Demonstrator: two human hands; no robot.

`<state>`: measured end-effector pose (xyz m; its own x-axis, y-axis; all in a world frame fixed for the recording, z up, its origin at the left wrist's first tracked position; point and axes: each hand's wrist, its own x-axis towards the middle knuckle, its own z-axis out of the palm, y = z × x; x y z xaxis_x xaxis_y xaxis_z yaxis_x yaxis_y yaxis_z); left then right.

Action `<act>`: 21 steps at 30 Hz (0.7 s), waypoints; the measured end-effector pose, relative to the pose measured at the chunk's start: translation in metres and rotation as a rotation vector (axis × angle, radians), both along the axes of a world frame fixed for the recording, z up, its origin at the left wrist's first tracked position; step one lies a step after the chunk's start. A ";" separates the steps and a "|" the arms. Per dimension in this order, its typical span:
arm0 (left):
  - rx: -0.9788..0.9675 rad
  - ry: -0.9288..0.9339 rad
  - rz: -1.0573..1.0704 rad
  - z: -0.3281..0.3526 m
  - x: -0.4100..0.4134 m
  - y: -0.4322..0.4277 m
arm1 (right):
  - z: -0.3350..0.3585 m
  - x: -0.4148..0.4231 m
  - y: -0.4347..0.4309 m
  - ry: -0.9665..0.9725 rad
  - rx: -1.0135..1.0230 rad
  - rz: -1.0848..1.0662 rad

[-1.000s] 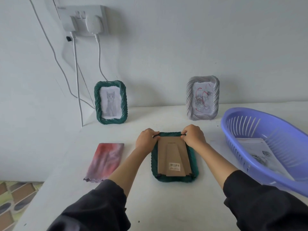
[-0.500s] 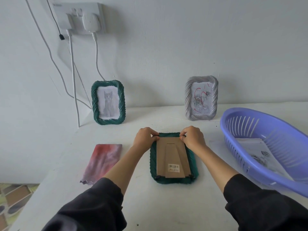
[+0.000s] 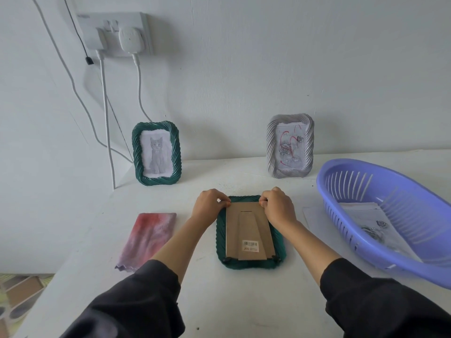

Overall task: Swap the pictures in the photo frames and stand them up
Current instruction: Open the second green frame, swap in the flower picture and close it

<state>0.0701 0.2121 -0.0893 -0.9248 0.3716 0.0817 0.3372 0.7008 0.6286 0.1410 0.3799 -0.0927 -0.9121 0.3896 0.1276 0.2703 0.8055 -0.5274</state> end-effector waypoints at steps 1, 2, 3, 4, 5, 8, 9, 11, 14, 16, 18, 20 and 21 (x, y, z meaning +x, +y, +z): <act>0.004 -0.002 0.005 0.000 0.001 0.000 | -0.001 0.001 0.000 0.003 0.006 0.008; 0.008 -0.008 0.008 0.000 0.003 0.000 | -0.002 0.001 0.001 0.011 0.007 0.019; 0.018 -0.020 0.009 0.001 0.005 0.000 | -0.003 0.002 0.002 0.018 -0.008 0.028; 0.036 -0.036 0.011 0.001 0.007 0.000 | -0.003 0.002 0.004 0.023 -0.032 0.038; 0.065 -0.058 0.019 0.002 0.010 -0.001 | -0.002 0.003 0.005 0.027 -0.060 0.047; 0.154 -0.103 0.078 0.004 0.017 -0.005 | 0.003 0.010 0.010 0.080 -0.145 0.053; 0.158 -0.105 0.103 0.004 0.020 -0.007 | 0.005 0.013 0.011 0.102 -0.170 0.036; 0.142 -0.127 0.133 0.007 0.025 -0.009 | 0.007 0.019 0.015 0.102 -0.211 -0.010; 0.093 -0.188 0.118 0.008 0.032 -0.013 | 0.007 0.027 0.017 -0.042 -0.297 -0.035; 0.060 -0.188 0.117 0.008 0.036 -0.014 | 0.005 0.032 0.016 -0.098 -0.329 -0.010; 0.047 -0.182 0.122 0.009 0.039 -0.015 | 0.005 0.038 0.013 -0.085 -0.312 0.015; 0.039 -0.185 0.122 0.011 0.042 -0.013 | 0.009 0.043 0.012 -0.051 -0.315 0.007; 0.034 -0.181 0.122 0.013 0.044 -0.013 | 0.014 0.046 0.012 -0.026 -0.322 -0.002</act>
<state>0.1145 0.1994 -0.0765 -0.9634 0.2559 -0.0793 0.1305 0.7069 0.6951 0.1865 0.3919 -0.0784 -0.9125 0.4082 -0.0259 0.2886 0.5977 -0.7480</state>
